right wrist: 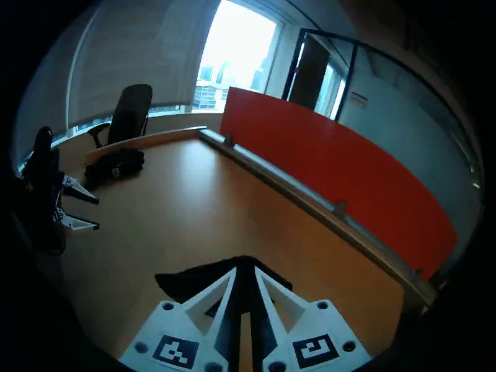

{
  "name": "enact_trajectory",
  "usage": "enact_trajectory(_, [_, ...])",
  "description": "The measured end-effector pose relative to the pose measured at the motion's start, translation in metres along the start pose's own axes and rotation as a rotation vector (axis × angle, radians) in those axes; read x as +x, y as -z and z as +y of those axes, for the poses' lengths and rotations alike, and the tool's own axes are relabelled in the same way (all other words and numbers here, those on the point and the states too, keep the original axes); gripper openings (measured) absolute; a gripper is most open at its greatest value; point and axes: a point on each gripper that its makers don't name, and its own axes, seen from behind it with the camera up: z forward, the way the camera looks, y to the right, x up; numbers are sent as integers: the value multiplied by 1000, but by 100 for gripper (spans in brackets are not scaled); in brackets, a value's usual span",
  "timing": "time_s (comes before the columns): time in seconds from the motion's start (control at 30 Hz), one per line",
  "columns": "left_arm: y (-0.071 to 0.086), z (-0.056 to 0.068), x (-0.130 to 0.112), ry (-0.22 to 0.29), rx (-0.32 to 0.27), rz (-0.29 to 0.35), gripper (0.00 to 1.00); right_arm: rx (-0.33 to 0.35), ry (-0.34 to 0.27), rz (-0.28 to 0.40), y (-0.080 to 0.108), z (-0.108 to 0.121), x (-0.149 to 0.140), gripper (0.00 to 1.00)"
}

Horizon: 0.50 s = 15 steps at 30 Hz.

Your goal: Fold towel

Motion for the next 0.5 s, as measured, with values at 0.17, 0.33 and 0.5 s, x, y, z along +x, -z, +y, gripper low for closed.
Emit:
enact_trajectory(0.17, [-3, 3, 1, 0, -2, -4, 100, -35, -34, -1, 13, 26, -6, 6])
enact_trajectory(0.33, [-6, 6, 1, -2, -4, -10, 100, -69, -52, -9, 25, 52, -16, 6])
enact_trajectory(0.5, [-9, 8, 1, -2, -4, -14, 100, -101, -70, -18, 36, 76, -25, 6])
